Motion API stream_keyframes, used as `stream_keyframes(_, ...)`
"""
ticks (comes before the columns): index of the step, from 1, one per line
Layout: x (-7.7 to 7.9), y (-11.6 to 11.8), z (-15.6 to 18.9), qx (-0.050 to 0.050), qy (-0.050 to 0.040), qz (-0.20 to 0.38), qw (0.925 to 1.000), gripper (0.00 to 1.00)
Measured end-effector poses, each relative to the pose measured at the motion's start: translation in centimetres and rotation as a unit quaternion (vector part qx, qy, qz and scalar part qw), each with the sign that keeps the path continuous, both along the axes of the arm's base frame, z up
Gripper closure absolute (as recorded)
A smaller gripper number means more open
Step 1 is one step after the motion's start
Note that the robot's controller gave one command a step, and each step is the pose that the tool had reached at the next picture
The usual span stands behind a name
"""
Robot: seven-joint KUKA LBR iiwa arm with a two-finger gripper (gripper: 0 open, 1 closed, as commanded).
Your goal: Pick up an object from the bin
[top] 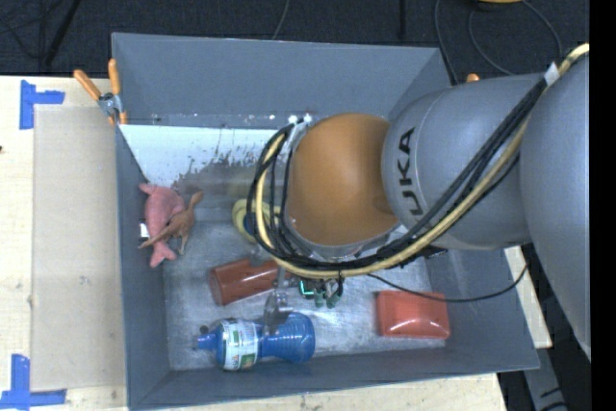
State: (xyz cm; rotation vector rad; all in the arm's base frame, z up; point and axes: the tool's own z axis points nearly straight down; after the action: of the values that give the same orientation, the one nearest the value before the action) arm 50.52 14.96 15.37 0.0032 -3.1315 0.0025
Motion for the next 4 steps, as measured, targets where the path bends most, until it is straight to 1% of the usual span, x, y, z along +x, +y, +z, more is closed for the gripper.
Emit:
stream_keyframes(1, 0.2, -0.1, 0.3, 0.001, -0.0035, -0.002, 1.0000, 0.00)
stream_keyframes(2, -1.6, -0.7, -4.5, 0.001, -0.0125, 0.058, 0.9983, 0.00)
stream_keyframes(3, -1.5, -0.7, -4.7, 0.002, -0.0139, 0.070, 0.9975, 0.00)
stream_keyframes(4, -2.2, -1.0, -3.5, 0.001, -0.0056, 0.102, 0.9948, 0.00)
